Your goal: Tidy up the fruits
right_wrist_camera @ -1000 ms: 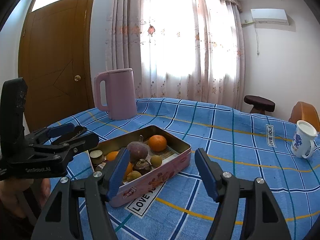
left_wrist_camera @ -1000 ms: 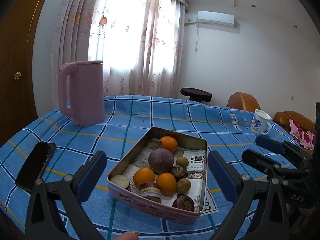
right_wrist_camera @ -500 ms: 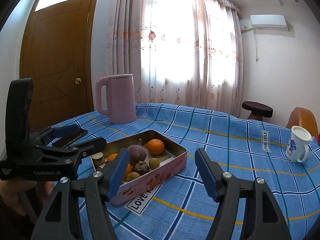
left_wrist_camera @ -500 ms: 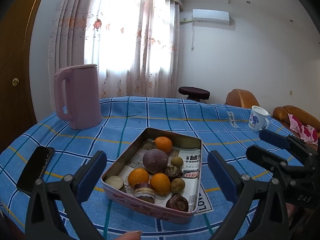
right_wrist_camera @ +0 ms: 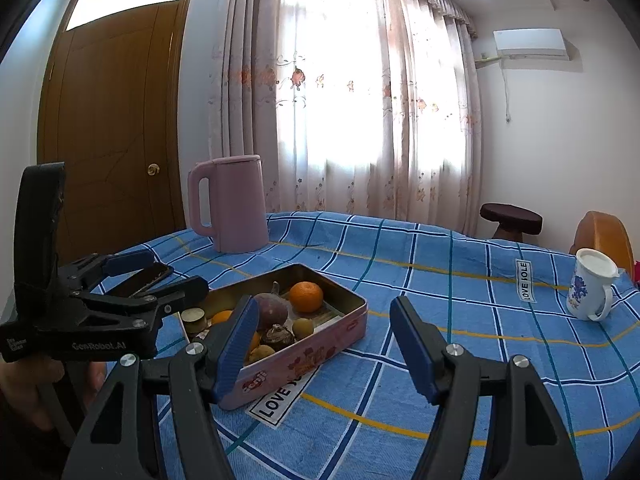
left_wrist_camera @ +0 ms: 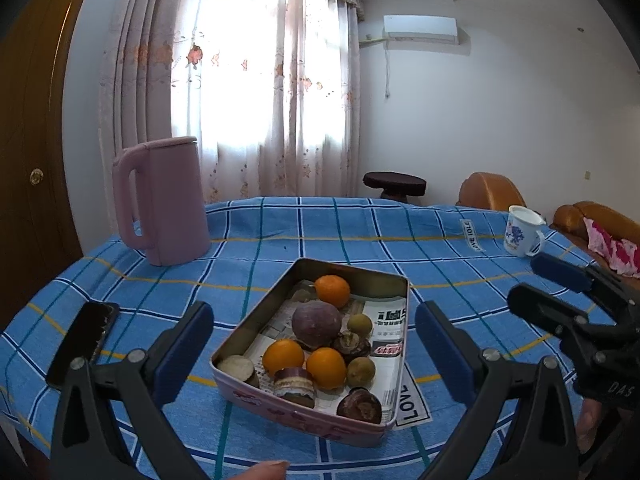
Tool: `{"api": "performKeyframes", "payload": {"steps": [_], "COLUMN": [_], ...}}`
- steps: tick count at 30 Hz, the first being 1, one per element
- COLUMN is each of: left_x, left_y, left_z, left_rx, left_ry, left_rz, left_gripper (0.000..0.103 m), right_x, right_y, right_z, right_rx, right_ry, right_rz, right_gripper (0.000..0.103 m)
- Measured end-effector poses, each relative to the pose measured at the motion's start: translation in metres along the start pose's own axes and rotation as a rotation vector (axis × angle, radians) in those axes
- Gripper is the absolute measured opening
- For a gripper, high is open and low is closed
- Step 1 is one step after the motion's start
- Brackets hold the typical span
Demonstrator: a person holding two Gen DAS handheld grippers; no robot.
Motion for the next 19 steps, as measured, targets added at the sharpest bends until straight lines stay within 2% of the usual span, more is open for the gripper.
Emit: {"api": "performKeyframes", "payload": {"steps": [10,19], "left_x": [0.0001,0.0022], "left_y": [-0.0034,-0.0034], "left_z": [0.0030,0.0000], "left_rx": [-0.043,-0.013], "left_ry": [-0.001,0.012], "left_rz": [0.002,0.009], "left_gripper": [0.103,0.103], "right_x": [0.0039,0.0048], "right_y": [-0.0012,-0.0009], "right_z": [0.0008,-0.0024], "right_rx": [0.001,0.009], "right_ry": [0.002,-0.002], "right_rz": [0.009,0.012], "right_gripper": [0.069,0.069]}}
Point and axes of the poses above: each gripper's, at about its wrist camera, not at the fingertips, and y roughly against the way its jaws point, z to its left, x to its underside, the point moved 6 cm from there along -y, roughly the way its jaws point, and after that the axes turned 1 degree about z, right-handed, at the moved point
